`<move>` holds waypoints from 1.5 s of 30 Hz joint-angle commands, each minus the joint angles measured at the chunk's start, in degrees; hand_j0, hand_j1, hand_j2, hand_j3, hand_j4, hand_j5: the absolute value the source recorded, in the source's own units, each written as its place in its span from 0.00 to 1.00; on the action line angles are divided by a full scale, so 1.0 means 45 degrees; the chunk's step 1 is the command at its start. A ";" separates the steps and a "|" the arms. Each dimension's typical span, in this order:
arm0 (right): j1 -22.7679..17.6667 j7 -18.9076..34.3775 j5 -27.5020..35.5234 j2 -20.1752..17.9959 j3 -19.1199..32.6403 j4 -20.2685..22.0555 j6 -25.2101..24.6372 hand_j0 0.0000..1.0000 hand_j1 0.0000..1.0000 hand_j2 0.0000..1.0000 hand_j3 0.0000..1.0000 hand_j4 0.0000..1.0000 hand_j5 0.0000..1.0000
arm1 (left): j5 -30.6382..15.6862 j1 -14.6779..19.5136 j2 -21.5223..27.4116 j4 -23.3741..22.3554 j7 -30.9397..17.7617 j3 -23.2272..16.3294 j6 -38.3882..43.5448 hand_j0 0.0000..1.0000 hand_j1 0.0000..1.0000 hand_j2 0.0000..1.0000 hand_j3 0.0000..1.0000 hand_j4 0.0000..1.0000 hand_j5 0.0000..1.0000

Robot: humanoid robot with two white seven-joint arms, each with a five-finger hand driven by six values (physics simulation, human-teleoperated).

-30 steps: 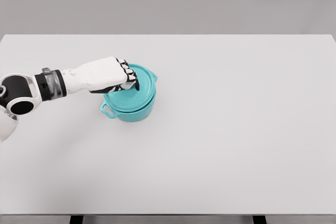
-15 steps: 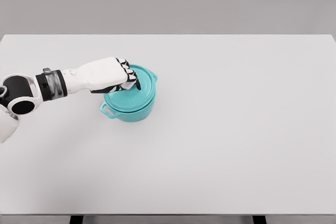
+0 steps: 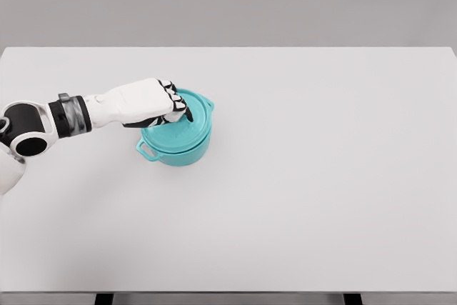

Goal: Cover the pot with left arm

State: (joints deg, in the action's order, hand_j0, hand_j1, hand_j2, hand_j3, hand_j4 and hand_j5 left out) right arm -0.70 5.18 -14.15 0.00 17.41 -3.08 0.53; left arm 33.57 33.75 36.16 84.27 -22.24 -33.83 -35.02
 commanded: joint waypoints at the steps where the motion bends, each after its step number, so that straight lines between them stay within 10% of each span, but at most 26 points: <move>1: 0.0000 0.0002 -0.0001 0.0001 -0.0001 0.0001 0.0000 1.00 1.00 1.00 1.00 1.00 1.00 | 0.0119 0.0000 0.0011 0.0003 -0.0038 -0.0002 0.0004 0.66 0.66 0.66 0.66 0.66 0.66; 15: 0.0000 0.0002 -0.0001 0.0001 -0.0001 0.0001 0.0000 1.00 1.00 1.00 1.00 1.00 1.00 | 0.0119 -0.0020 0.0011 0.0003 -0.0038 -0.0002 0.0004 0.69 0.69 0.69 0.69 0.69 0.69; 22: 0.0000 0.0002 -0.0001 0.0001 -0.0001 0.0001 0.0000 1.00 1.00 1.00 1.00 1.00 1.00 | 0.0099 -0.0020 0.0011 0.0003 -0.0038 0.0037 0.0004 0.55 0.55 0.55 0.55 0.55 0.55; 28: 0.0000 0.0002 -0.0001 0.0001 -0.0001 0.0001 0.0000 1.00 1.00 1.00 1.00 1.00 1.00 | 0.0099 -0.0020 0.0011 0.0003 -0.0038 0.0057 0.0004 0.74 0.74 0.74 0.74 0.74 0.74; 45: 0.0000 0.0002 -0.0001 0.0001 -0.0001 0.0001 0.0000 1.00 1.00 1.00 1.00 1.00 1.00 | 0.0099 -0.0020 -0.0008 0.0003 -0.0038 0.0057 0.0004 0.81 0.81 0.81 0.81 0.81 0.81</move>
State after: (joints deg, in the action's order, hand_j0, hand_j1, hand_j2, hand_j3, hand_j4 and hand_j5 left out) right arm -0.70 5.18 -14.15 0.00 17.41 -3.08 0.53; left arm 34.19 33.66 36.15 84.28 -21.85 -33.50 -34.94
